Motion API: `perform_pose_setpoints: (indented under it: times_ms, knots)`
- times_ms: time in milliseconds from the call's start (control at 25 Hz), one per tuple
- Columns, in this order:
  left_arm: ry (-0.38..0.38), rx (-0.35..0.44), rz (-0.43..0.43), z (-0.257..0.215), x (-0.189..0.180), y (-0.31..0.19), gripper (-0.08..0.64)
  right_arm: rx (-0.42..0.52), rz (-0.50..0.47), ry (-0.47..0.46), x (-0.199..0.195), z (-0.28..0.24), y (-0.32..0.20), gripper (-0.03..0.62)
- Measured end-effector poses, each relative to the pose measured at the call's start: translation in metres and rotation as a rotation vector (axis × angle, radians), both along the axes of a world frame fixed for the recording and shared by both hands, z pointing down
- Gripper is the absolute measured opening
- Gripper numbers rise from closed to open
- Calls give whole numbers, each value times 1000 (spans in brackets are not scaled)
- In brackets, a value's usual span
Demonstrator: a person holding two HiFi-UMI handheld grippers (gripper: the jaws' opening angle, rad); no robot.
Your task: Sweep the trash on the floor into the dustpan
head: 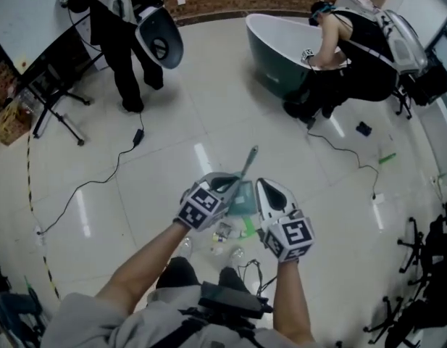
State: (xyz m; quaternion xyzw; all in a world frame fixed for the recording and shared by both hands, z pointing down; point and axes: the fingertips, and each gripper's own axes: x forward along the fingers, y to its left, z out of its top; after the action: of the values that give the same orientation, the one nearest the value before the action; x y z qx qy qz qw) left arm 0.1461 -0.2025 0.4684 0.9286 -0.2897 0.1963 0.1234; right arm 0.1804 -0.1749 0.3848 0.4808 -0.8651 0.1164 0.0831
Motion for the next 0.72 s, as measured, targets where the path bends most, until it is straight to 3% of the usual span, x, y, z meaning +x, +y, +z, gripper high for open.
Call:
perform_pose_setpoints:
  times_ms: [160,360,480,640,720]
  knots:
    - [-51,-15,-14,34,2,-16,0,-46,-81,19,-1,24,-17,2]
    - [-117,-61,49,76,6,-26,10,-81,-122,53,0,43,-27,2]
    - [-195,-101,103,106,8,-31,165,-113,-112,56,6,57,-28,2]
    - [-292,-120,154,143,15,-41,237,-142,-89,42,15,71,-35,2]
    - [-320,-136,173,155,18,-46,239,-158,-82,45,16,79,-38,2]
